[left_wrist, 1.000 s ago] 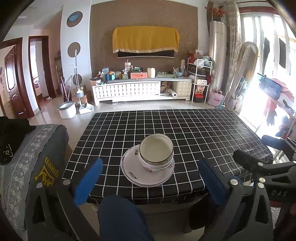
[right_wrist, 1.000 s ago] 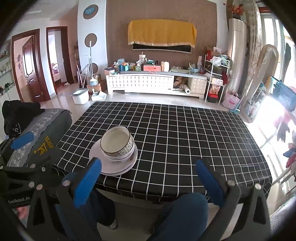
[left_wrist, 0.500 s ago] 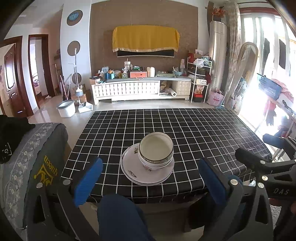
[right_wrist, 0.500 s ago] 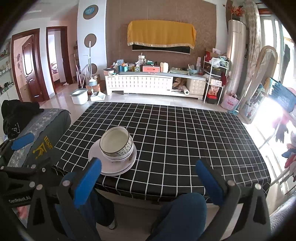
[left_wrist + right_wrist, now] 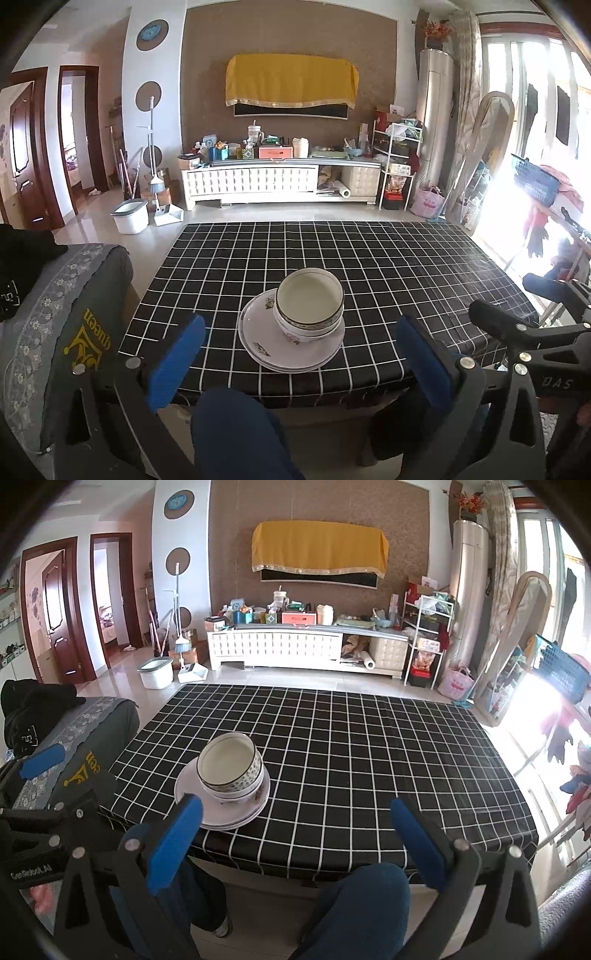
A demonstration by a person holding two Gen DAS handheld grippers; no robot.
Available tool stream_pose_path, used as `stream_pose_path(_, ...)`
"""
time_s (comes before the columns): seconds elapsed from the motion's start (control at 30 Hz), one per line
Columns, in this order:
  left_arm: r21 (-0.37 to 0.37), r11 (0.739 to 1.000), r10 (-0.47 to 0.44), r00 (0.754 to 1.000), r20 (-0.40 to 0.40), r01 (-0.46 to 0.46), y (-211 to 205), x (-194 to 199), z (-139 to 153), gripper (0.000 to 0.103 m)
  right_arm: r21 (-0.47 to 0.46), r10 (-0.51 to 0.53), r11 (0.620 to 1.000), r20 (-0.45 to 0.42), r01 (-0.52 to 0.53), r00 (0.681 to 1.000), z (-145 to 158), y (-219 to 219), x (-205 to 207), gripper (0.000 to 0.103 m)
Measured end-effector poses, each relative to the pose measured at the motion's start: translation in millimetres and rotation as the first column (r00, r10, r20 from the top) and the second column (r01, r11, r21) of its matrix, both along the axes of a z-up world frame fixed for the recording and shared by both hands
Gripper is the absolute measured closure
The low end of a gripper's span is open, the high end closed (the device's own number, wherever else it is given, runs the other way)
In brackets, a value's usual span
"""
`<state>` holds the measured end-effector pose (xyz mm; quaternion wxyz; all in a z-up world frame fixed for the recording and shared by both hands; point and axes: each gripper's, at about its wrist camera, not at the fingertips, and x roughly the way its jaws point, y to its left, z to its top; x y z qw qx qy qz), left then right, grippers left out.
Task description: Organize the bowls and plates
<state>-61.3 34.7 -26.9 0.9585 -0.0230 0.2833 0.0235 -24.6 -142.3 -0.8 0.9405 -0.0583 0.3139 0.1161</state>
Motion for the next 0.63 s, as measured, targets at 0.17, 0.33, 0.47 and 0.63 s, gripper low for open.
stream_pose_path(0.17,0.002,1.0,0.0,1.0,-0.012,0.0,0.7,1.5,-0.7,0.001,-0.002,0.0,1.0,0.001,0.0,1.0,0.4,0.4,-0.8,0.0)
stream_pose_path(0.33,0.007,1.0,-0.002,1.0,-0.019,0.002,-1.3,0.7,-2.3,0.001,-0.008,-0.003,1.0,-0.005,0.003,1.0,-1.7,0.7,0.5,0.0)
stream_pose_path(0.47,0.015,1.0,0.001,1.0,-0.024,0.0,-3.2,0.2,-3.7,0.001,-0.011,-0.002,1.0,-0.008,0.002,1.0,-2.2,1.1,1.0,0.0)
stream_pose_path(0.63,0.029,0.999,0.013,1.0,-0.006,-0.013,-4.9,-3.0,-2.4,0.001,-0.015,-0.006,1.0,-0.009,0.006,1.0,-2.4,0.9,1.1,0.0)
